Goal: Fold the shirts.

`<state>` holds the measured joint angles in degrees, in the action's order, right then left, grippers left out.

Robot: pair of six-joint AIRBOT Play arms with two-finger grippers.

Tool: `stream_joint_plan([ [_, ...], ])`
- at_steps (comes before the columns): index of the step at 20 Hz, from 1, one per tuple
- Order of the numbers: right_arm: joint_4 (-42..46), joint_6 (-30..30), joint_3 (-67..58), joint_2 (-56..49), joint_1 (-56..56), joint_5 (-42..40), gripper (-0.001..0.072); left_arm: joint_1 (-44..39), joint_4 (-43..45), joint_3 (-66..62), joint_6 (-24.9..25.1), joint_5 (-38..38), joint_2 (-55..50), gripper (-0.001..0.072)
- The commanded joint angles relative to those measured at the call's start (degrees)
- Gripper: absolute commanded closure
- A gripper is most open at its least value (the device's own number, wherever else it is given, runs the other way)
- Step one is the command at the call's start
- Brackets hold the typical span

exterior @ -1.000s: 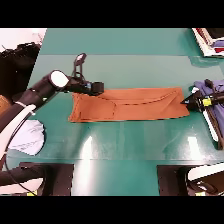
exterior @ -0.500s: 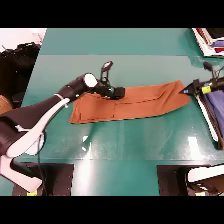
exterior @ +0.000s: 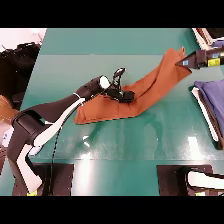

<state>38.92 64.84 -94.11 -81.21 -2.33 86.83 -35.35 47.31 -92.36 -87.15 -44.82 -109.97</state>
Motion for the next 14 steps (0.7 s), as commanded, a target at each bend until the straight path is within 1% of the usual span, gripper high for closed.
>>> stream_joint_plan([
  [1,-0.4,1.3,-3.3,1.4,5.3,-1.3,0.0696,-0.1,-0.2,-0.6,0.2,-0.6,-0.6,0.0682],
  [3,-0.4,1.3,-4.1,1.4,8.5,-2.0,0.0695,0.6,0.4,-1.2,0.2,-1.9,-0.5,0.0683],
  [5,-0.4,1.3,-4.0,1.4,11.7,-3.8,0.0695,2.7,3.3,-4.1,0.1,-5.5,0.2,0.0683],
  [8,-0.4,1.2,-4.0,1.0,17.7,-7.1,0.0695,7.8,9.4,-6.2,-0.1,-7.8,6.0,0.0683],
  [11,-0.7,1.1,-4.0,-0.6,26.9,-13.7,0.0695,15.9,16.0,-6.2,0.0,-11.6,15.5,0.0683],
  [14,-2.4,1.1,-4.0,-6.0,39.1,-23.8,0.0694,23.8,20.6,-6.2,0.2,-16.4,24.8,0.0682],
])
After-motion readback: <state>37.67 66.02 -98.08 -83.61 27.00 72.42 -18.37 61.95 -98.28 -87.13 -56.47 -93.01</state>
